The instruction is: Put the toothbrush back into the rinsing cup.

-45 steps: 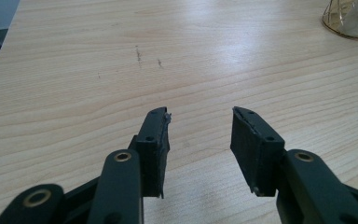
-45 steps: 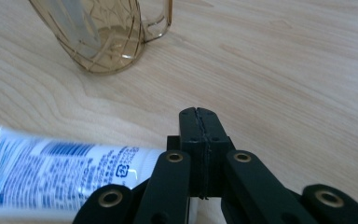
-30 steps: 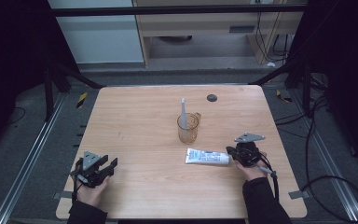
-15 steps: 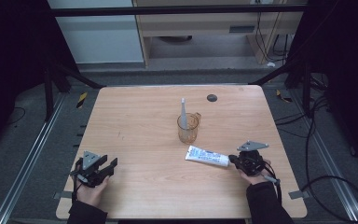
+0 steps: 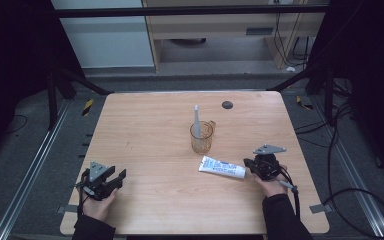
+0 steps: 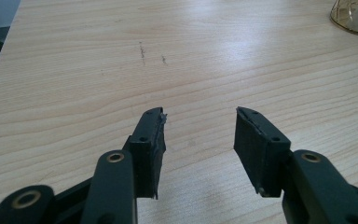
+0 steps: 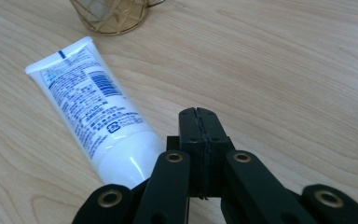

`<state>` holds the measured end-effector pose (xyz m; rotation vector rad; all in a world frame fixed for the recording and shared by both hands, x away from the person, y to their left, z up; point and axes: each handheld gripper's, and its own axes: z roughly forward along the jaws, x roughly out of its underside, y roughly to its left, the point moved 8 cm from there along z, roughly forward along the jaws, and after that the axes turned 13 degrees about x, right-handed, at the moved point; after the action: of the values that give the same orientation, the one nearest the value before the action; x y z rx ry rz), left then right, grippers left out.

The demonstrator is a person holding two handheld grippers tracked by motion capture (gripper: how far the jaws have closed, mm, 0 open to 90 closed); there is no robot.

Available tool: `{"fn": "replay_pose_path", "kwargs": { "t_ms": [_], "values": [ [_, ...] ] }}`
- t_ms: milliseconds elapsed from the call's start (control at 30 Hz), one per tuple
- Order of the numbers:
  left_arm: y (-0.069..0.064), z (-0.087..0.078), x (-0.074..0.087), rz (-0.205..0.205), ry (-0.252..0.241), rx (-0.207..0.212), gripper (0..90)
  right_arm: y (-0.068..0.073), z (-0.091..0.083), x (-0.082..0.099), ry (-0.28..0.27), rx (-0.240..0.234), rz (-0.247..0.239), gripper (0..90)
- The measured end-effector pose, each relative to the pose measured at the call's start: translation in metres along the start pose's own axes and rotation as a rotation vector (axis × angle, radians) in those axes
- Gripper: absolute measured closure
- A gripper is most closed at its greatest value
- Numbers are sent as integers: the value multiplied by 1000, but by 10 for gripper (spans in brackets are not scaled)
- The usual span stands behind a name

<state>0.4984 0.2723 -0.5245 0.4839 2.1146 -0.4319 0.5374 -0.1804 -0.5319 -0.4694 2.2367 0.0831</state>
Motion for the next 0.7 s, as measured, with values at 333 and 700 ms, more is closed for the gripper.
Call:
{"fn": "replay_pose_path", "kwargs": {
  "t_ms": [333, 700],
  "values": [
    [0, 0, 0, -1, -1, 0, 517, 9, -11, 8, 12, -18, -30, 900],
    [2, -1, 0, -4, -3, -3, 511, 22, -21, 13, 6, -28, -53, 900]
  ]
}}
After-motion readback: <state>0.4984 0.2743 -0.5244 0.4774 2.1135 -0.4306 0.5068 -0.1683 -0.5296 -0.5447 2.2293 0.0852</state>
